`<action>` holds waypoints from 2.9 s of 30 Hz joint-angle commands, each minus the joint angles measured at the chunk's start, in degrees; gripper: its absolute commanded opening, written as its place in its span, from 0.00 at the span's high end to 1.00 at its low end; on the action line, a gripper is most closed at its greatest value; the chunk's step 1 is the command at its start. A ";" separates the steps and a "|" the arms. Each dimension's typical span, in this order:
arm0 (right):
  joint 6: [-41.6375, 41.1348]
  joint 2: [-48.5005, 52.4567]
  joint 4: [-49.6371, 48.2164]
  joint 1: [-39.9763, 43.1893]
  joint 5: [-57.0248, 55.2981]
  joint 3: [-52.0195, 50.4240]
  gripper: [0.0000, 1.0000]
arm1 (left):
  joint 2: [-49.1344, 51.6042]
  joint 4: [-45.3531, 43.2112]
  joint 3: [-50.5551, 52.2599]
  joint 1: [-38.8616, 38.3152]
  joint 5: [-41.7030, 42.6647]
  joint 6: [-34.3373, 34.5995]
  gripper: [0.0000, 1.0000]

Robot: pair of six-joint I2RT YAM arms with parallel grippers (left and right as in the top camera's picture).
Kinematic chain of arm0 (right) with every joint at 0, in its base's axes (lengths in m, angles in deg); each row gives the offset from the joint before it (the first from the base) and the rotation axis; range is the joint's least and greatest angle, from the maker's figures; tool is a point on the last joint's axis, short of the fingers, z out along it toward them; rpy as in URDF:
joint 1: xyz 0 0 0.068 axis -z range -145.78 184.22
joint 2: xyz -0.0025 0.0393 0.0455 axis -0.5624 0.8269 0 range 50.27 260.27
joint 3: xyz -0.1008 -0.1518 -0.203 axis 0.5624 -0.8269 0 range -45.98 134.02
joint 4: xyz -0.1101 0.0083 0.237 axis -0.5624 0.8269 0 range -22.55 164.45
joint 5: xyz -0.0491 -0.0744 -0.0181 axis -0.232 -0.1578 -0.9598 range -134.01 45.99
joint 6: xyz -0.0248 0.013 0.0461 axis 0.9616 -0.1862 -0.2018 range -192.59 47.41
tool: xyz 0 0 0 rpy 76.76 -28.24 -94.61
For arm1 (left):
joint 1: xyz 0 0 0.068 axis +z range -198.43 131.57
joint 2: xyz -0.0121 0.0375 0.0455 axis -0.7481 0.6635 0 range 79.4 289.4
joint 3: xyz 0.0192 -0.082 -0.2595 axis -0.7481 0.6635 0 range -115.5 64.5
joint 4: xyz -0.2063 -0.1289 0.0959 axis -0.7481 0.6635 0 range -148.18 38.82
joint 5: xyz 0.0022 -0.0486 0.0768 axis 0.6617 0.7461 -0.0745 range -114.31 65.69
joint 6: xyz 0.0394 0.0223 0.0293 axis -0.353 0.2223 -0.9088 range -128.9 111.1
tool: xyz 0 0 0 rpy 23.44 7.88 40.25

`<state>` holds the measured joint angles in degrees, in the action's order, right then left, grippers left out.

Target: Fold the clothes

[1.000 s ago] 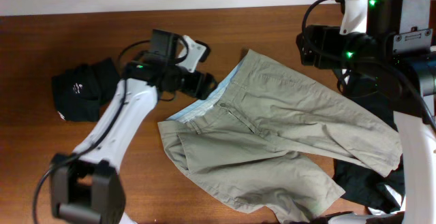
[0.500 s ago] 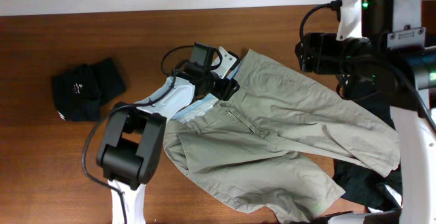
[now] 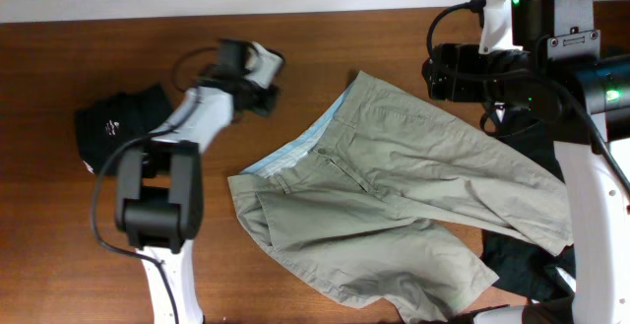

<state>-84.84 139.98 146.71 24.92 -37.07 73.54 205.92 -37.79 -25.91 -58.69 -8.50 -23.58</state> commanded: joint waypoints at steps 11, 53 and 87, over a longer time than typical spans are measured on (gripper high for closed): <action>-0.50 -0.07 -0.55 0.37 0.11 0.66 0.18 | 8.61 4.81 -2.60 -13.62 16.55 -2.78 0.30; -7.87 41.86 0.98 14.45 -11.69 1.46 0.33 | -24.72 55.10 -23.54 12.00 -25.68 9.97 0.18; -8.35 12.04 -16.26 1.81 3.32 -45.40 0.27 | -15.21 21.31 6.01 18.32 -12.59 3.89 1.00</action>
<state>-92.14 152.55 130.63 26.93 -32.48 29.80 195.10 -16.79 -16.84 -40.79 -23.21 -21.11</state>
